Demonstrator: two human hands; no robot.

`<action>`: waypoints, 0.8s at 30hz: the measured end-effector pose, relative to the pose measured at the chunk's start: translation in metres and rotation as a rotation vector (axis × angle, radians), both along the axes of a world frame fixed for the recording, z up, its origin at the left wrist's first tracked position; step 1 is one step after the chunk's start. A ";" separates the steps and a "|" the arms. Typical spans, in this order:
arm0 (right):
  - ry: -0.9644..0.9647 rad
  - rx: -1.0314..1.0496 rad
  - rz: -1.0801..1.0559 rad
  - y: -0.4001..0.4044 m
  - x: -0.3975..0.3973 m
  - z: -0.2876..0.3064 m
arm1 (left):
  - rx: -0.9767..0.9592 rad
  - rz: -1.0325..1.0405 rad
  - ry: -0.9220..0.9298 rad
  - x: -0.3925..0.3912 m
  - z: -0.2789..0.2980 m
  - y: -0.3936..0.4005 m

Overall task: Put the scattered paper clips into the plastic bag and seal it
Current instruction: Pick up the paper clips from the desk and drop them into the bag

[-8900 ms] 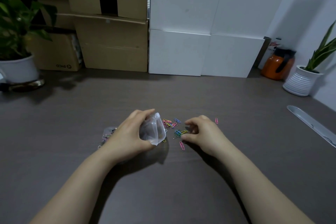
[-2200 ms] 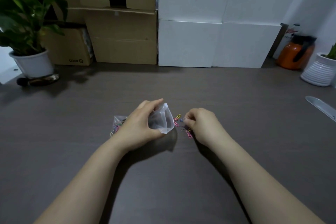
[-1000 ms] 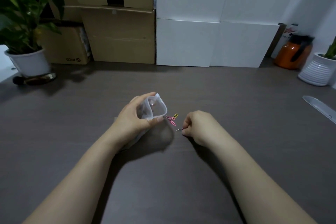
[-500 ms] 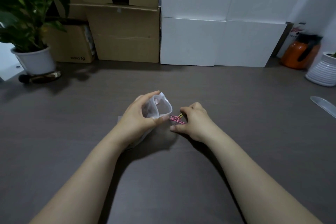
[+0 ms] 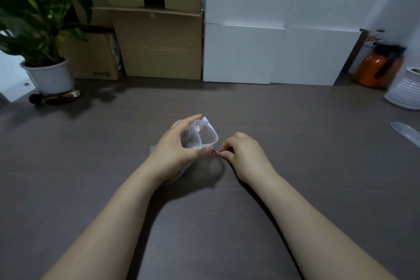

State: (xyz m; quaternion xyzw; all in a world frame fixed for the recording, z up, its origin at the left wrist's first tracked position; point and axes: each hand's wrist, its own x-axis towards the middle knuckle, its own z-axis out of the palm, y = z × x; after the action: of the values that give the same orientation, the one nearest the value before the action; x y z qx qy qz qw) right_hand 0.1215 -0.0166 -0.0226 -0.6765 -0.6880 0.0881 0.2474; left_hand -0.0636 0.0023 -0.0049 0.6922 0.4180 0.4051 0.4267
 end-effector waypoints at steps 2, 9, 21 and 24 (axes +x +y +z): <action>-0.067 0.000 0.006 -0.001 0.001 -0.001 | 0.000 -0.003 0.009 0.000 0.000 -0.001; -0.170 -0.044 0.034 -0.006 0.005 -0.001 | 0.007 -0.003 0.029 -0.001 0.002 -0.001; -0.075 -0.208 0.049 -0.018 0.016 0.019 | 0.019 0.014 0.058 0.000 0.005 -0.004; -0.162 -0.234 0.047 -0.018 0.014 0.018 | 0.029 0.011 0.071 0.001 0.006 -0.005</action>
State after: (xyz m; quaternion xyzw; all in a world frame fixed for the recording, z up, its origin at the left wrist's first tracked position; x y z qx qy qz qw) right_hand 0.1360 -0.0345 -0.0050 -0.6894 -0.7064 0.1186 0.1080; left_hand -0.0627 -0.0025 0.0013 0.7099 0.4310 0.3885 0.3993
